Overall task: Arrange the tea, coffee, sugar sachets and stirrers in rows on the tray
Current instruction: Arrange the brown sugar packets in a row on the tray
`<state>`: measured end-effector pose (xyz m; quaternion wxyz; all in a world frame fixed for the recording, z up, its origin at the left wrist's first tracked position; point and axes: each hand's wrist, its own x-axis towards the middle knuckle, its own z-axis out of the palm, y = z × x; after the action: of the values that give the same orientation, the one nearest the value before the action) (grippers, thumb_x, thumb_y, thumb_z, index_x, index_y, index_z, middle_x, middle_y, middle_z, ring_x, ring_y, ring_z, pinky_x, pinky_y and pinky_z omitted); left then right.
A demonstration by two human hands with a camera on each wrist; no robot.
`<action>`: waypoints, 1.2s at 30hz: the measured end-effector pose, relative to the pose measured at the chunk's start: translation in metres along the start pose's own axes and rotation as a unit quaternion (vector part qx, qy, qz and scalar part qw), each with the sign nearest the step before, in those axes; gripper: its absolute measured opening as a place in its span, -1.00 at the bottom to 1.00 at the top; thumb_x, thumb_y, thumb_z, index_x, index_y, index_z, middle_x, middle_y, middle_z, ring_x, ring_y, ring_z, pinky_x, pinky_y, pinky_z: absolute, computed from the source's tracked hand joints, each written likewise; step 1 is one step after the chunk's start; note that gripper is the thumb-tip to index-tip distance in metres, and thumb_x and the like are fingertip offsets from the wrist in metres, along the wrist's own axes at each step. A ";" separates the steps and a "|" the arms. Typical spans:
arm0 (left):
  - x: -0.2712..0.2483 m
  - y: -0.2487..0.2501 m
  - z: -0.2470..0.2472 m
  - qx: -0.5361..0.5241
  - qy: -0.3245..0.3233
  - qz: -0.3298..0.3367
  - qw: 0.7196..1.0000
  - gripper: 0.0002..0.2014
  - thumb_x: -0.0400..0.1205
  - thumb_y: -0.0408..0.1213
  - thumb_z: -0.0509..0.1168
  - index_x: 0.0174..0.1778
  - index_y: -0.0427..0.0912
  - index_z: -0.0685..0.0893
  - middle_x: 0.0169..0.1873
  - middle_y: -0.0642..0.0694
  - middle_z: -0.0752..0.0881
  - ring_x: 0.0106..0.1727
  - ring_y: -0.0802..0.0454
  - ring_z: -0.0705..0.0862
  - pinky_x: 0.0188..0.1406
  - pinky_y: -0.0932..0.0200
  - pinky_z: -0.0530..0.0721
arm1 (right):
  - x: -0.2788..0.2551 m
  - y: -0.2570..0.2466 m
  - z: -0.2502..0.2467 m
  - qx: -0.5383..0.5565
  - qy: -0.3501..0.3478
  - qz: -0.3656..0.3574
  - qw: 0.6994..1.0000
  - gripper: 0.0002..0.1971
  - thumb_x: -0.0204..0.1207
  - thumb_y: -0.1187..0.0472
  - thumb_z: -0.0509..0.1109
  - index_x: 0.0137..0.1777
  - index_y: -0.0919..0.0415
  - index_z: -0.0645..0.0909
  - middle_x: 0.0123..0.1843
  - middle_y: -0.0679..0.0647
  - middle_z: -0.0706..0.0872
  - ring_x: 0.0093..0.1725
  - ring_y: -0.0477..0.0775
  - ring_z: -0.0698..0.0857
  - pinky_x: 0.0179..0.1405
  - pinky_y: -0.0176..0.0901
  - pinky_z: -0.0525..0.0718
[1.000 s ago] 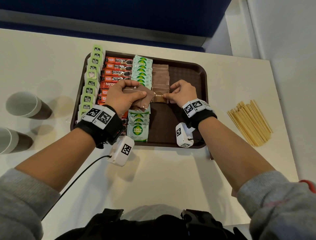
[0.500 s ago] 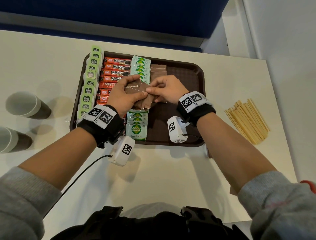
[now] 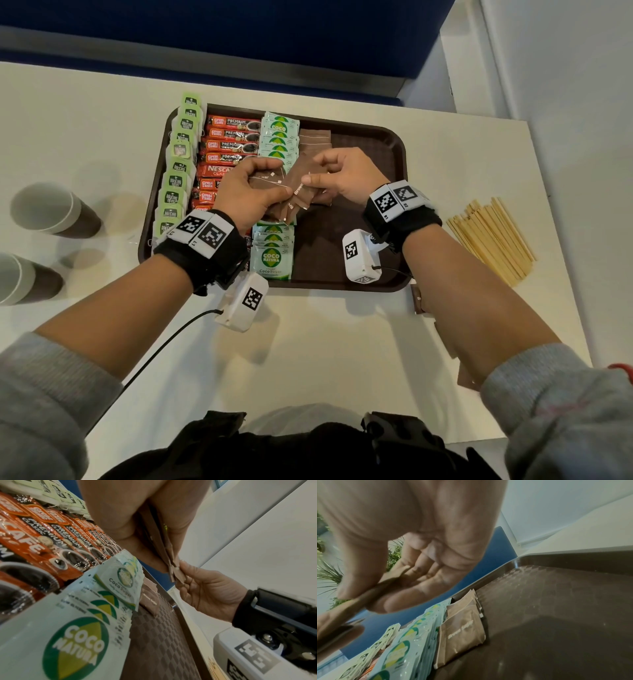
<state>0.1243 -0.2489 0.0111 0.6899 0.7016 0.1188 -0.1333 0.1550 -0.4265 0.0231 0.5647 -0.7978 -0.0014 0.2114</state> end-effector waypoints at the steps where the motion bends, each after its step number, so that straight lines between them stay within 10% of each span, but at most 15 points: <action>1: 0.001 0.000 0.000 0.000 0.003 0.001 1.000 -0.62 0.41 -0.53 0.50 -0.04 0.01 0.63 -0.04 -0.08 0.73 0.03 -0.13 0.75 0.00 -0.06 0.76 | -0.001 0.000 -0.001 -0.013 -0.002 -0.004 1.000 -0.87 0.42 0.31 0.53 -0.08 0.18 0.67 -0.14 0.16 0.76 -0.23 -0.05 0.74 -0.27 -0.24 0.76; 5: 0.003 -0.001 -0.004 0.004 0.025 0.011 1.000 -0.63 0.41 -0.52 0.51 -0.06 0.03 0.63 -0.17 0.05 0.72 -0.21 0.16 0.75 -0.16 0.16 0.78 | -0.001 0.008 -0.006 -0.032 0.055 0.000 0.998 -0.84 0.37 0.26 0.57 -0.26 0.03 0.65 -0.24 0.04 0.77 -0.27 -0.10 0.75 -0.25 -0.30 0.71; 10: 0.004 -0.004 -0.008 0.008 0.038 0.007 0.999 -0.63 0.42 -0.51 0.51 0.03 -0.06 0.64 -0.16 0.01 0.71 -0.19 0.10 0.71 -0.17 0.16 0.78 | 0.002 0.031 -0.012 -0.071 0.140 0.064 0.985 -0.75 0.20 0.15 0.69 -0.44 0.00 0.62 -0.23 0.17 0.80 -0.12 0.21 0.80 0.04 0.12 0.75; 19: 0.003 -0.003 -0.007 0.010 0.039 0.016 0.999 -0.63 0.42 -0.50 0.51 0.04 -0.06 0.62 -0.18 0.07 0.69 -0.22 0.20 0.69 -0.17 0.28 0.76 | -0.001 0.044 0.001 0.001 0.125 0.146 0.981 -0.80 0.36 0.45 0.55 -0.30 0.24 0.58 -0.26 0.18 0.71 -0.30 0.07 0.75 -0.31 -0.28 0.78; 36: 0.002 -0.006 -0.008 0.015 0.038 0.006 0.999 -0.62 0.42 -0.49 0.51 0.07 -0.08 0.62 -0.18 0.07 0.68 -0.23 0.20 0.69 -0.22 0.31 0.75 | 0.004 0.048 0.013 -0.047 0.200 0.165 0.965 -0.66 0.27 0.33 0.65 -0.28 0.13 0.47 -0.38 0.03 0.69 -0.47 -0.03 0.71 -0.28 -0.14 0.80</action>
<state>0.1249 -0.2413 0.0052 0.6750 0.7171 0.1387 -0.1046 0.1427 -0.4311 -0.0251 0.4728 -0.8384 0.2335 0.1379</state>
